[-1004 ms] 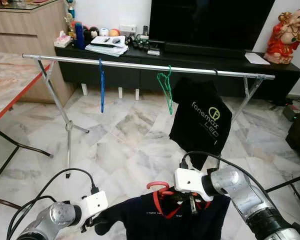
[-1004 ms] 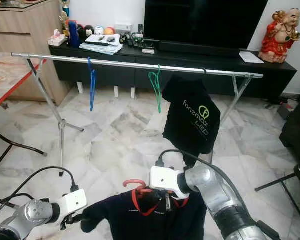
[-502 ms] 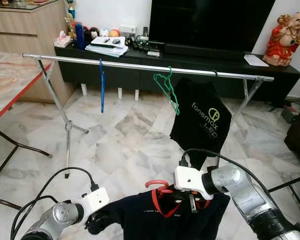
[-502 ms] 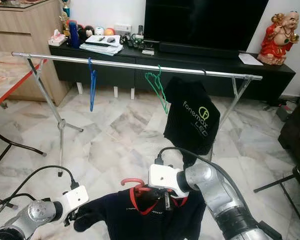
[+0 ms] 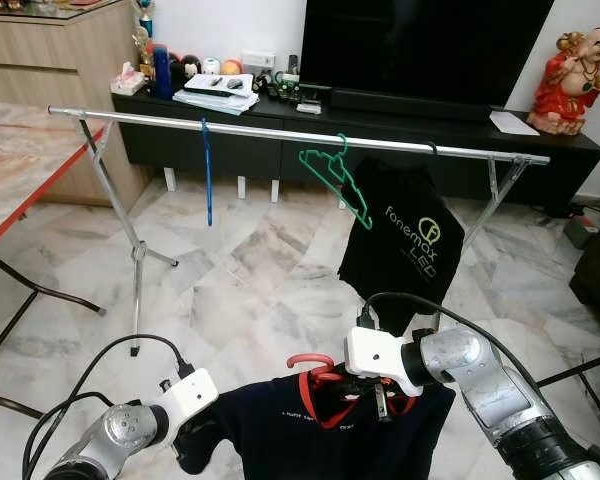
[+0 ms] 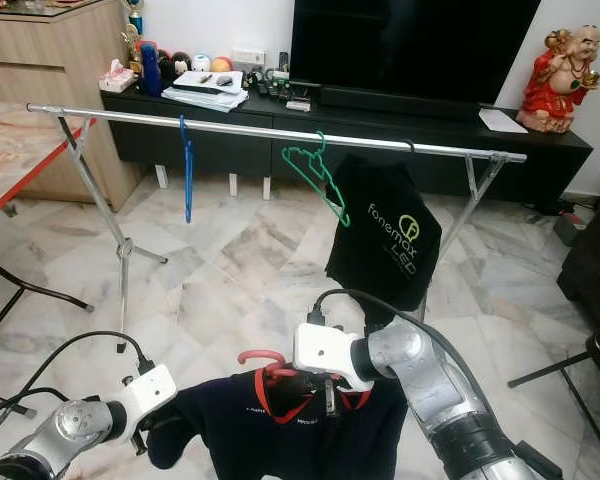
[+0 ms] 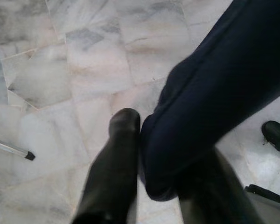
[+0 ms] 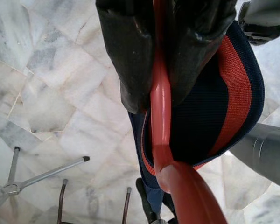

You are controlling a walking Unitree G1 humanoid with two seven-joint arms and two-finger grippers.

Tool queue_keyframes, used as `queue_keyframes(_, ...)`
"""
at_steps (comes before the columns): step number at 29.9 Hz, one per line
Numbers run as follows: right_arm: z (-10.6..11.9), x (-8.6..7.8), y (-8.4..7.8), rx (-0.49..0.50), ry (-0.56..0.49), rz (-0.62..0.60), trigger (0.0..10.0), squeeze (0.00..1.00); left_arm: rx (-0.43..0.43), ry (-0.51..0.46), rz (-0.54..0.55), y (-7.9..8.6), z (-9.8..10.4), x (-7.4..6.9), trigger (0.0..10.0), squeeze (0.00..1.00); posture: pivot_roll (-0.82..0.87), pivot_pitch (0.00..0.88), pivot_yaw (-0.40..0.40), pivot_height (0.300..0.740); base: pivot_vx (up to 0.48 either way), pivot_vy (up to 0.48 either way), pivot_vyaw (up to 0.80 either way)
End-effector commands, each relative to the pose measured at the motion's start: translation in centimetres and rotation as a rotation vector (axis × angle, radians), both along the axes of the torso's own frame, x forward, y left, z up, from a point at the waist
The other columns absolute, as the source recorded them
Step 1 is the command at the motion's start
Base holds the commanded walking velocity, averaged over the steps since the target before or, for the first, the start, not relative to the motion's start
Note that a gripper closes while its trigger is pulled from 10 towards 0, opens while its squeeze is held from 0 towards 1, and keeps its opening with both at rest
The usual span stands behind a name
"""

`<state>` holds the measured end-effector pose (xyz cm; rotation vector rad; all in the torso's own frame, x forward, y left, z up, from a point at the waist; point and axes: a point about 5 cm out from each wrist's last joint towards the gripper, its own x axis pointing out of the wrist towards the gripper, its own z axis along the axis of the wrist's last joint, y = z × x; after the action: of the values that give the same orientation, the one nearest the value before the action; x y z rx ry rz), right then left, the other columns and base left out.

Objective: Hang hanger

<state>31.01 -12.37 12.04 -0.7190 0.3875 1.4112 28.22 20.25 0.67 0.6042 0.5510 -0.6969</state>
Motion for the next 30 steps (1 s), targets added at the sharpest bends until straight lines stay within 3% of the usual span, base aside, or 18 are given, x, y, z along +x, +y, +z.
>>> queue_keyframes(1, 0.3, 0.1, 0.2, 0.011, -0.013, 0.004, 10.0, 0.0, 0.007, 0.002, 0.007, 0.3, 0.1, 0.1, 0.0, 0.0, -0.03, 0.0, -0.06, 0.74, 0.0, 0.0, 0.0)
queue_keyframes(11, -0.3, 0.2, -0.1, -0.021, -0.009, -0.012, 10.0, 0.0, 0.012, 0.0, 0.012, 0.7, 0.1, 0.0, 0.0, 0.0, -0.02, 0.0, -0.056, 0.74, 0.0, 0.0, 0.0)
queue_keyframes(20, -2.2, 1.0, -3.0, -0.237, -0.034, -0.119, 10.0, 0.0, 0.041, -0.051, 0.087, 2.1, 0.9, 0.6, 0.0, 0.0, -0.02, 0.0, -0.058, 0.74, 0.0, 0.0, 0.0)
queue_keyframes(26, -2.5, 1.4, -4.2, -0.275, -0.047, -0.182, 10.0, 0.0, 0.054, -0.063, 0.112, 2.6, 1.0, 0.7, 0.0, 0.0, -0.02, 0.0, -0.057, 0.74, 0.0, 0.0, 0.0)
queue_keyframes(30, -2.3, 1.6, -4.6, -0.264, -0.045, -0.211, 10.0, 0.0, 0.106, -0.086, 0.186, 3.6, 1.2, 1.0, 0.0, 0.0, -0.02, 0.0, -0.054, 0.74, 0.0, 0.0, 0.0)
